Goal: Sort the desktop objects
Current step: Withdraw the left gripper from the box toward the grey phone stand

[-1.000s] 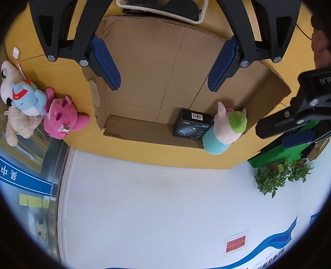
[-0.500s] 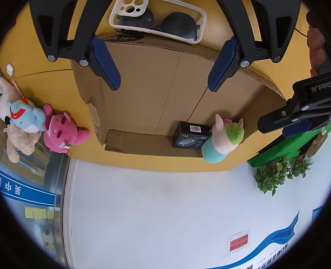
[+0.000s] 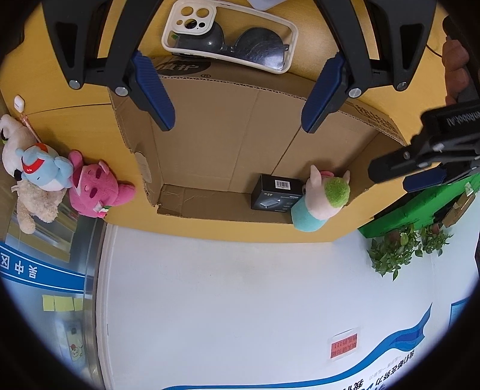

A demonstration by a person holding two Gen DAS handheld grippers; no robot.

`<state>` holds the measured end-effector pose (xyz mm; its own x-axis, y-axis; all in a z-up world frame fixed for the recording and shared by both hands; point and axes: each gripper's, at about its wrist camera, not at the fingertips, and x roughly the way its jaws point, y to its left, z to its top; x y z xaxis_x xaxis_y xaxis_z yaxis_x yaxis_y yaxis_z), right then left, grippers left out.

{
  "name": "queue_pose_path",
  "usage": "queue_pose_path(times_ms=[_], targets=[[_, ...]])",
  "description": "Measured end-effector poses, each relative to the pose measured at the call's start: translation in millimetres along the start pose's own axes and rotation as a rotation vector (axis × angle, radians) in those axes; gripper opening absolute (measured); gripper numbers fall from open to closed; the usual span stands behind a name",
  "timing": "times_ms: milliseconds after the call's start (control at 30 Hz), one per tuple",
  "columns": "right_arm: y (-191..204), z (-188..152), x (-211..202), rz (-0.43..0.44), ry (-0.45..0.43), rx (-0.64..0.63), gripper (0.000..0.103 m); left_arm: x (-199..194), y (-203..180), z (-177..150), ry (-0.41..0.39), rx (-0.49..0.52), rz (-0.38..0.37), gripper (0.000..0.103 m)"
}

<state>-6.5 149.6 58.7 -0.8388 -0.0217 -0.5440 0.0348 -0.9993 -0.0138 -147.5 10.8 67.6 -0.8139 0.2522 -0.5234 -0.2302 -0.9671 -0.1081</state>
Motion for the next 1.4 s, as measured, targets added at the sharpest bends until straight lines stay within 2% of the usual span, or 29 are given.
queue_pose_path(times_ms=[400,700,833,1000,1100,1200,1267,1400], targets=[[-22,-8,-3,-0.023,0.005,0.029,0.086,-4,17,-10,0.020,0.009,0.049,0.092],[-29,-8,-20,0.015,-0.082,-0.016,0.087,-1,58,-14,0.038,-0.038,0.105,0.092],[-36,-10,-15,0.041,-0.063,-0.001,0.087,-1,72,-15,0.046,-0.069,0.108,0.092],[-40,-19,-12,0.058,-0.029,-0.012,0.086,0,72,-24,0.076,-0.046,0.102,0.092],[-40,-30,-13,0.134,0.034,-0.080,0.086,1,67,-37,0.097,-0.067,0.078,0.092],[-39,-49,-20,0.254,0.112,-0.149,0.086,10,54,-63,0.212,-0.113,-0.062,0.092],[-42,-63,-22,0.342,0.164,-0.162,0.086,14,44,-78,0.271,-0.103,-0.110,0.092],[-44,-90,-20,0.426,0.252,-0.139,0.084,21,26,-107,0.413,-0.160,-0.232,0.088]])
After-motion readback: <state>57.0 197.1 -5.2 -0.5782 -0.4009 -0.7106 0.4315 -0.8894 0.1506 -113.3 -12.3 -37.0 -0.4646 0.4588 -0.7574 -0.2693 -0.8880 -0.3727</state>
